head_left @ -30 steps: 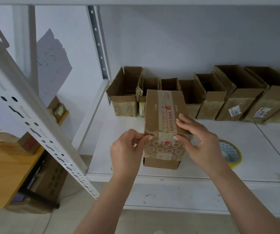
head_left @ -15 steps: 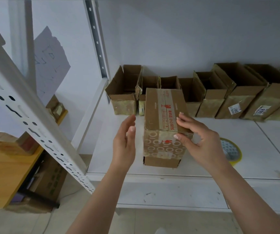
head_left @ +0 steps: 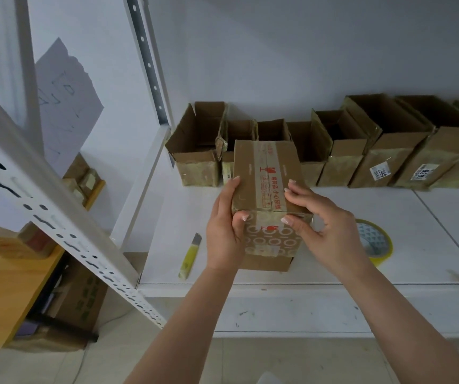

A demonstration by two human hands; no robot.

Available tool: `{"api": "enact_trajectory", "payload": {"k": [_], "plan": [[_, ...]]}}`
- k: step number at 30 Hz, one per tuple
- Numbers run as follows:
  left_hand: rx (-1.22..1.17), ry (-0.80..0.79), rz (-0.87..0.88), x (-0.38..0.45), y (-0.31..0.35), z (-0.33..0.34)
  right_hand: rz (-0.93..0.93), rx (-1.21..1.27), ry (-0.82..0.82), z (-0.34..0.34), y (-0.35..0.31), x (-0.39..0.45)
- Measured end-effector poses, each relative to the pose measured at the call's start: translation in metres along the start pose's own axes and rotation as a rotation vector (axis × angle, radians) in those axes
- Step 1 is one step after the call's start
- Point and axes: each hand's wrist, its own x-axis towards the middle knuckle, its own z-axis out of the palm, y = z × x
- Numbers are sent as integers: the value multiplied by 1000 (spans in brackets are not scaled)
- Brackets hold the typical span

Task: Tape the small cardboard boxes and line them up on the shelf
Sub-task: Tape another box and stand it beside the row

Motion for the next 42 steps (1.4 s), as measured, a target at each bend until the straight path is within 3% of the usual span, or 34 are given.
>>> {"api": "enact_trajectory", "payload": {"k": [3,6,9,11,13,16,19,24,28,30,34,42], "plan": [[100,-66,73,5,3,-9,-4,-19,-15,-1,1,1],[281,-22,260,15,18,-11,-3,1,-44,-3,0,0],[468,-125,414,25,30,-7,14,32,-104,-6,-1,-2],[459,-149,393,26,32,-6,110,-11,-92,-8,0,-6],[436,-151,361,24,31,-8,220,-143,31,-10,0,-11],[451,-161,337,24,31,-7,161,-408,104,-12,1,-16],[461,-175,308,24,33,-7,63,-456,59,-12,3,-16],[455,-188,281,24,36,-8,-68,-417,101,-10,7,-15],[431,-210,254,24,37,-9,-45,-45,45,-14,30,-21],[419,-223,238,25,37,-10,-10,24,22,-13,44,-22],[403,-230,230,25,38,-10,-24,7,-29,-7,56,-11],[390,-237,201,26,37,-10,-129,-154,51,-1,44,-1]]}}
